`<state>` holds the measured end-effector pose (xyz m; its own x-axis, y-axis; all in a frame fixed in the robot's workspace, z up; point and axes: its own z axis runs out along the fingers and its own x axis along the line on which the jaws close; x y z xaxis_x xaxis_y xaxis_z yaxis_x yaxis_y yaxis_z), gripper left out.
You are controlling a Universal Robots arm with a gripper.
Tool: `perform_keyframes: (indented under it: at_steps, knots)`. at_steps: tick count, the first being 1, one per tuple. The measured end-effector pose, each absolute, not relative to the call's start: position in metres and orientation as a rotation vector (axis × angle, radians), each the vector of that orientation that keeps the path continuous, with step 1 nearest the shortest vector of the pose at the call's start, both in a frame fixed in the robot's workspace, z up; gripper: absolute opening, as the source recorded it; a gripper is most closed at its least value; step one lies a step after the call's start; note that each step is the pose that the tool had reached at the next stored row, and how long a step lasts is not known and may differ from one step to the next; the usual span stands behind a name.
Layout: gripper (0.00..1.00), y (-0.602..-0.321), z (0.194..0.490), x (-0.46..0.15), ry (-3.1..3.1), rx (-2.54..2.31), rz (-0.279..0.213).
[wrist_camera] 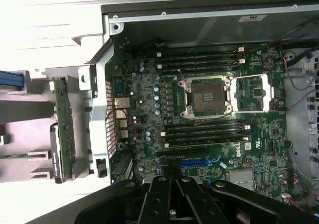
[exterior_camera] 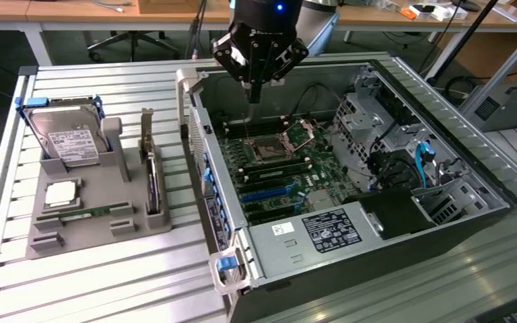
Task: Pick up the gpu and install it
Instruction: 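Reach for the gpu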
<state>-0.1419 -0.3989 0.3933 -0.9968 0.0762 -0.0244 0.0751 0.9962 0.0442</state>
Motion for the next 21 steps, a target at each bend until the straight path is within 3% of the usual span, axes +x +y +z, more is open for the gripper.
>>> perform_keyframes:
  at_steps: [21]
  knots:
    - [0.11,-0.3989,0.3933,-0.1479,3.113,0.118,0.067]
